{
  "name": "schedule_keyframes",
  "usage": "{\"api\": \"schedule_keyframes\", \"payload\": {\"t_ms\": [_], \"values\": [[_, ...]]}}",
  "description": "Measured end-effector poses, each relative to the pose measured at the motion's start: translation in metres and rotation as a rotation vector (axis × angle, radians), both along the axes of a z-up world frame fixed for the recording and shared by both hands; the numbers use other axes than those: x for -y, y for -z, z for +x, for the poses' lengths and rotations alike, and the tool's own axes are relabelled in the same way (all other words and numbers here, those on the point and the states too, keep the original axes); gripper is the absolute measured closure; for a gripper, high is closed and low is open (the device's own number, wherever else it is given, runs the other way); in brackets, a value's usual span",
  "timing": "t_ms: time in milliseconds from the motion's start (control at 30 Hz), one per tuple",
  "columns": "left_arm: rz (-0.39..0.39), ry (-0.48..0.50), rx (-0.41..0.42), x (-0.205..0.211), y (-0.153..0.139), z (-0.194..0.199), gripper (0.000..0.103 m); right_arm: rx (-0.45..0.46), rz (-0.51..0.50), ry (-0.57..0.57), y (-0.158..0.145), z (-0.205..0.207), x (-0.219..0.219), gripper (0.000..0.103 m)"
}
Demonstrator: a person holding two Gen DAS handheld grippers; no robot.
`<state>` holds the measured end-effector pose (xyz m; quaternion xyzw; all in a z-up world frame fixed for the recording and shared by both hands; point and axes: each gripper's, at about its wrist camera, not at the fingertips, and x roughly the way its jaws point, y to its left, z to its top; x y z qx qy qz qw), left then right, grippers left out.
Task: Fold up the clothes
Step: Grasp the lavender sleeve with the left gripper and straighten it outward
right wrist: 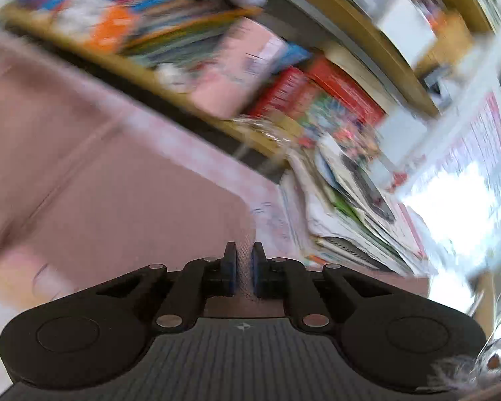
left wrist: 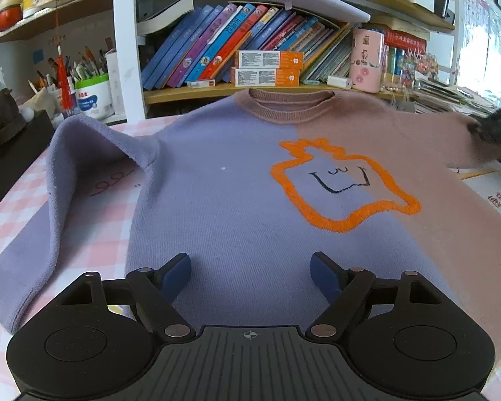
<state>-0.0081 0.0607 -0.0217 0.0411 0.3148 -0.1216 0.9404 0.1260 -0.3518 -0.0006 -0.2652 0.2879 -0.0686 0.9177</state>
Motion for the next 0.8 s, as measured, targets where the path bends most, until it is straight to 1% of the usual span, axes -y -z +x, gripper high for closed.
{"api": "schedule_keyframes", "payload": {"t_ms": [67,233,300,400,500,567,600,633,667,700,767,800], "values": [[0.001,0.004,-0.001,0.000,0.000,0.001,0.022,0.002,0.038,0.044,-0.003,0.024,0.009,0.095],[0.010,0.009,0.001,0.002,-0.002,0.001,0.022,-0.049,-0.020,0.069,0.020,0.059,-0.002,0.095],[0.018,0.016,0.007,0.004,-0.003,0.000,0.022,-0.049,-0.052,0.083,0.027,0.063,-0.003,0.094],[-0.010,0.042,0.034,0.003,-0.006,-0.009,0.022,-0.048,-0.101,0.106,0.037,0.068,-0.003,0.094],[-0.133,0.020,0.065,-0.014,-0.014,-0.022,0.022,-0.016,-0.159,0.136,0.038,0.068,0.006,0.094],[-0.209,-0.014,0.092,-0.030,-0.022,-0.030,0.022,-0.008,-0.149,0.143,0.032,0.068,0.017,0.093],[-0.223,-0.042,0.108,-0.039,-0.027,-0.032,0.022,-0.006,-0.131,0.146,0.029,0.066,0.020,0.090],[-0.234,-0.070,0.124,-0.048,-0.032,-0.034,0.022,-0.003,-0.113,0.150,0.025,0.065,0.023,0.082],[-0.218,-0.110,0.136,-0.057,-0.036,-0.035,0.022,0.004,-0.089,0.152,0.020,0.062,0.026,0.076],[-0.197,-0.152,0.149,-0.066,-0.039,-0.035,0.022,0.031,-0.032,0.147,0.012,0.054,0.027,0.073],[-0.149,-0.244,0.160,-0.084,-0.043,-0.034,0.022,0.038,0.150,0.103,-0.002,0.036,0.027,0.071],[-0.120,-0.297,0.150,-0.094,-0.041,-0.032,0.022,0.025,0.272,0.062,-0.008,0.024,0.027,0.070]]}}
